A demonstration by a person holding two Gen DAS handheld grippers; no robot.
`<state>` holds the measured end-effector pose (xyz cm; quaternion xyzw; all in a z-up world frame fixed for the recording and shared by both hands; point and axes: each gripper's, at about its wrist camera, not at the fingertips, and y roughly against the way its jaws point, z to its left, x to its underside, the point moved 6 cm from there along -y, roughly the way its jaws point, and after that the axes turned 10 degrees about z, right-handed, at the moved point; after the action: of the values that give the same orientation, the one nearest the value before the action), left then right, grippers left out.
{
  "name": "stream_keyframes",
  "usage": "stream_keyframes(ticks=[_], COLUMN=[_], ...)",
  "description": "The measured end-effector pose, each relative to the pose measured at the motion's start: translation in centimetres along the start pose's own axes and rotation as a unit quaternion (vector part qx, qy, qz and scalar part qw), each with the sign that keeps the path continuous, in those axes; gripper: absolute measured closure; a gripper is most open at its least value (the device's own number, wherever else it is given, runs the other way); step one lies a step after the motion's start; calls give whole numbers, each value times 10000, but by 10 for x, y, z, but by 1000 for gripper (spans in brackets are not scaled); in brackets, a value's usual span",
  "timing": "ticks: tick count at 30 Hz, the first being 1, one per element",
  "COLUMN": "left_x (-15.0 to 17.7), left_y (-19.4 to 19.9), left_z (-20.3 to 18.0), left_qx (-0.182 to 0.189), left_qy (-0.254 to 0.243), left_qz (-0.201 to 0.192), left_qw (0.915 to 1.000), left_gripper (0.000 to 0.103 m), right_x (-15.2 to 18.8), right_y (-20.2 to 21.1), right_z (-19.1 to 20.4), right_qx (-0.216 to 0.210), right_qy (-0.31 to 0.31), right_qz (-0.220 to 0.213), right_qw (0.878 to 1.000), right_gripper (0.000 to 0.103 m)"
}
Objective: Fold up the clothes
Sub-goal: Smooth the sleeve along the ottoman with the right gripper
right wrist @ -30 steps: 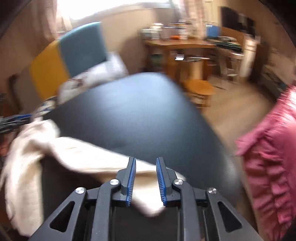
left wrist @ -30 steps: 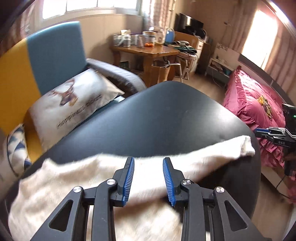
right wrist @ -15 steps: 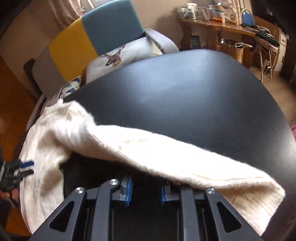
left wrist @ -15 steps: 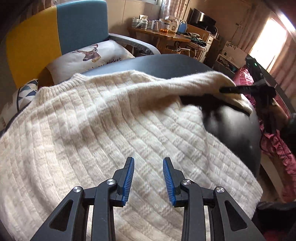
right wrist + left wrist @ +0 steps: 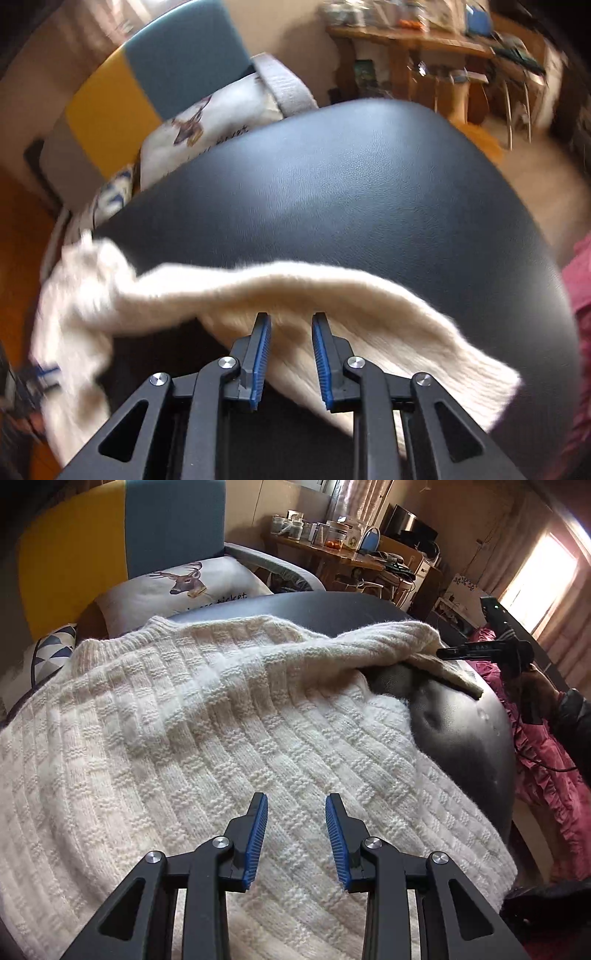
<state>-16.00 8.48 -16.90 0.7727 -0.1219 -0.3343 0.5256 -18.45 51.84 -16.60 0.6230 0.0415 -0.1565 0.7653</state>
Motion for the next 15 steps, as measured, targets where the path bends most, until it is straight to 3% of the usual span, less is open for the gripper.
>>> stream_keyframes(ticks=[4,6,10,13,15], left_x=[4,5,9,11,10], left_y=[-8,-13,-18,-20,-20], left_z=[-13,-18,-20,-18,-18], left_qx=[44,-38,-105,-120,-148], left_qy=[-39,-101,-134,-87,-96], left_qz=[124,202,313,333,341], left_qw=[9999,9997,9994,9993,9993], left_gripper=[69,69,68,66,65], right_x=[15,21,29,31,37], right_y=[-5,-18,-31,-30,-25], right_z=[14,17,36,39,40], right_qx=[225,556,1382,1894,2096], right_qy=[660,941,2044,2230,2452], right_qz=[128,366,483,705,889], right_qw=[9975,9933,9679,9536,9424], right_gripper=[80,78,75,93,95])
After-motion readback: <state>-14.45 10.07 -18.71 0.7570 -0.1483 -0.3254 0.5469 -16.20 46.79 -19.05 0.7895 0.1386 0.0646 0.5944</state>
